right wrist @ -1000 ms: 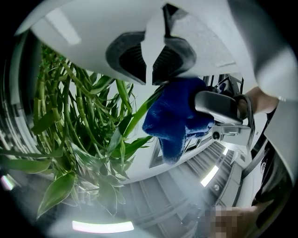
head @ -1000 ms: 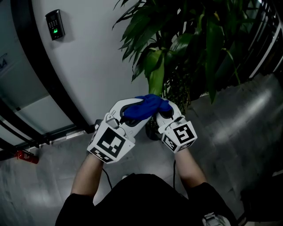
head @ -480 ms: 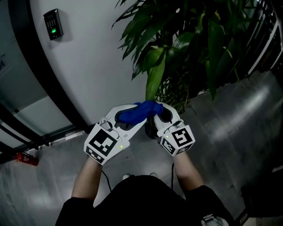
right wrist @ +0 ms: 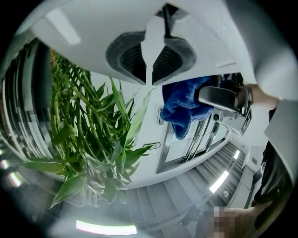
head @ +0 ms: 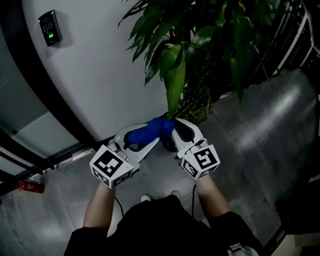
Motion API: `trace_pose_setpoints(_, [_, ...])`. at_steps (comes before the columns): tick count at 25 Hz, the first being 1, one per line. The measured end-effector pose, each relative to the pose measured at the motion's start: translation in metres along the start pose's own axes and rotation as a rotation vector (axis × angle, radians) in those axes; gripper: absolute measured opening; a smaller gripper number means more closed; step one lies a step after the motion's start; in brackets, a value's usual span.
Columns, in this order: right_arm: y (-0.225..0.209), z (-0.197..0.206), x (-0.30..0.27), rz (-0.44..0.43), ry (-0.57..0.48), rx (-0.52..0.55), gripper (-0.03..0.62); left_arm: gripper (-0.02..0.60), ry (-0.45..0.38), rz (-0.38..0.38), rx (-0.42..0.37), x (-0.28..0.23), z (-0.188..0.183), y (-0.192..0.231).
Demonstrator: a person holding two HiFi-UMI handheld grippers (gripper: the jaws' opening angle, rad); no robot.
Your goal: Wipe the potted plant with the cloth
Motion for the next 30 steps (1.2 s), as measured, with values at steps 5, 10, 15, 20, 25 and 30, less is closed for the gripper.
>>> trace_pose_setpoints(5, [0.004,0.007,0.007,0.027,0.023,-0.02,0.041,0.156,-0.048,0.03,0.068,0.015,0.003,-0.003])
trace_pose_setpoints(10, [0.011,0.004,0.009,0.01,0.028,0.007,0.041,0.156,-0.104,0.005,0.145,0.031,-0.004,0.003])
trace_pose_setpoints(15, [0.006,-0.002,0.026,0.008,0.022,0.016,0.041,0.156,-0.158,-0.006,0.159,0.038,-0.006,-0.007])
trace_pose_setpoints(20, [-0.008,-0.004,0.056,0.009,0.044,0.011,0.041,0.156,-0.209,-0.012,0.263,0.039,-0.004,-0.027])
trace_pose_setpoints(25, [-0.024,-0.016,0.082,0.011,0.034,0.013,0.041,0.156,-0.265,-0.032,0.28,0.034,-0.019,-0.044])
trace_pose_setpoints(30, [-0.024,-0.021,0.096,-0.002,0.023,0.018,0.041,0.156,-0.318,-0.05,0.35,0.043,-0.024,-0.047])
Point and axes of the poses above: the fingertips, and each gripper's own axes: x backward along the fingers, y to its left, z out of its underside, the point moved 4 cm from there along x, backward along the fingers
